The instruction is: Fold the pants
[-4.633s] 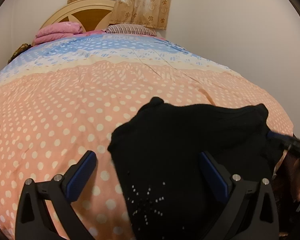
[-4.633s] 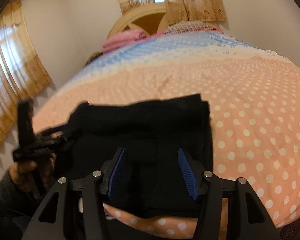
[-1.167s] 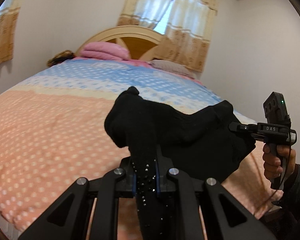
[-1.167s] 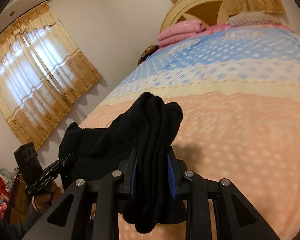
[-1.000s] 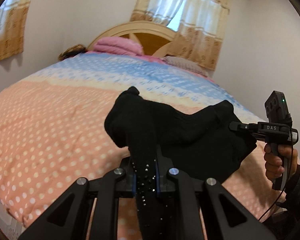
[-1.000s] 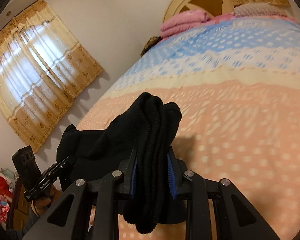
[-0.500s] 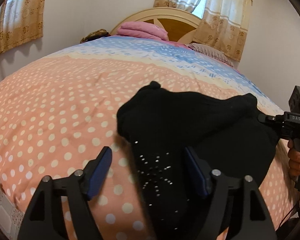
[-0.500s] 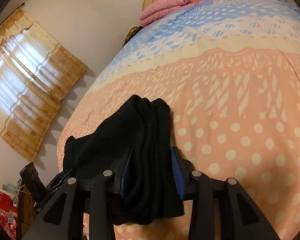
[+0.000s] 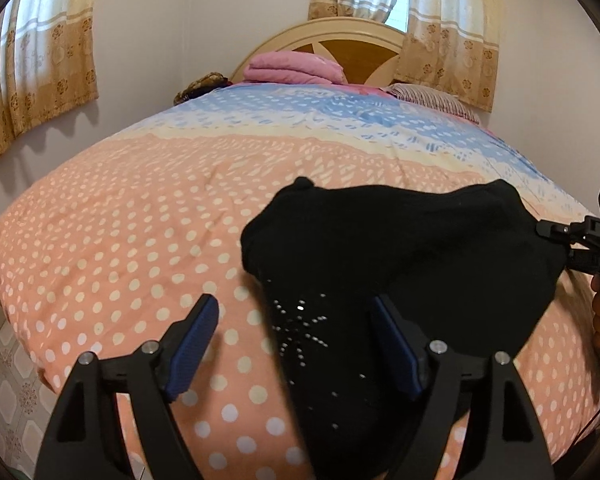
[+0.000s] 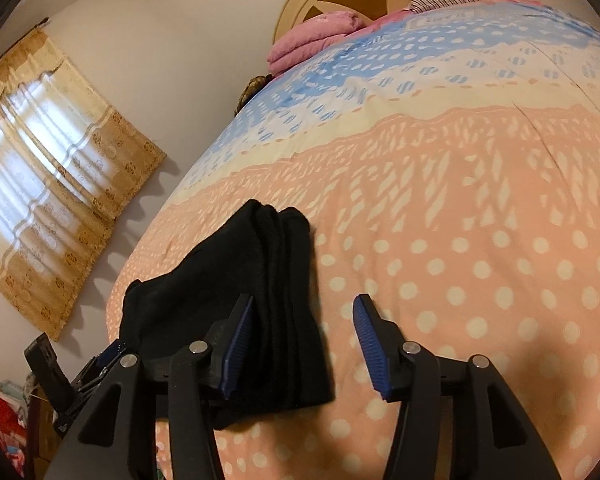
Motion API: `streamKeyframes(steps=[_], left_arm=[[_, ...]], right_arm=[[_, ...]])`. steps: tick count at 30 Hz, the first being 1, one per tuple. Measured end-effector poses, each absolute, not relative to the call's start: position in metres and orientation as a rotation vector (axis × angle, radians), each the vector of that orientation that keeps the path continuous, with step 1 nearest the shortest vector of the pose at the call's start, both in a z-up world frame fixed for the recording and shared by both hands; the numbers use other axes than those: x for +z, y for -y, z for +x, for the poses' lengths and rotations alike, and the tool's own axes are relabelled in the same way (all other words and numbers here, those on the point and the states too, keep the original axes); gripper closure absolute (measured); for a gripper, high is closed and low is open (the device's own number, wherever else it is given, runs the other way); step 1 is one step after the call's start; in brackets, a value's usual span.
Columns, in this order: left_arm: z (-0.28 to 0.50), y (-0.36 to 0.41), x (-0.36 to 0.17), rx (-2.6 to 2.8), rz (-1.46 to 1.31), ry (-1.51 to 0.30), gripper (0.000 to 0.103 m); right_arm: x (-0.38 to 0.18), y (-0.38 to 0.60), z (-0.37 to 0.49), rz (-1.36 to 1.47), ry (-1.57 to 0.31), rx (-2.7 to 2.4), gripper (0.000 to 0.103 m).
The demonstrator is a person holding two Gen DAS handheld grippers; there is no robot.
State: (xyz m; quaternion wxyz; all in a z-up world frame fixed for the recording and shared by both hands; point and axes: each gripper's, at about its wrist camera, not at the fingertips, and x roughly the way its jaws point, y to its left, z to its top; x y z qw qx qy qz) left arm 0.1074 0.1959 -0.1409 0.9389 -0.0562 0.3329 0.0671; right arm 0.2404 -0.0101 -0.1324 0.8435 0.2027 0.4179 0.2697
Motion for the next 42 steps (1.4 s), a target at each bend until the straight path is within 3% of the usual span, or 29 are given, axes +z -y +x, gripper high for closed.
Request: streamKeyframes(steps=[15, 17, 19, 21, 28, 42], left_arm=[[0.072, -0.186, -0.113, 0.092, -0.085, -0.641, 0.022], [0.062, -0.184, -0.106, 0.1, -0.077, -0.624, 0.018], [0.05, -0.182, -0.097, 0.102, -0.074, -0.585, 0.002], [0.04, -0.181, -0.089, 0.105, -0.07, -0.555, 0.0], [0.024, -0.167, -0.07, 0.07, -0.079, -0.477, 0.0], [0.017, -0.145, -0.064, 0.052, -0.04, -0.437, 0.0]], right_arm=[[-0.101, 0.031, 0.176, 0.318, -0.765, 0.416, 0.048], [-0.08, 0.021, 0.154, 0.259, -0.714, 0.418, 0.048], [-0.058, 0.007, 0.127, 0.175, -0.648, 0.422, 0.048], [-0.042, -0.005, 0.102, 0.095, -0.587, 0.429, 0.039], [-0.015, -0.021, 0.045, -0.018, -0.484, 0.426, 0.036], [-0.012, -0.018, 0.023, 0.0, -0.479, 0.417, 0.036]])
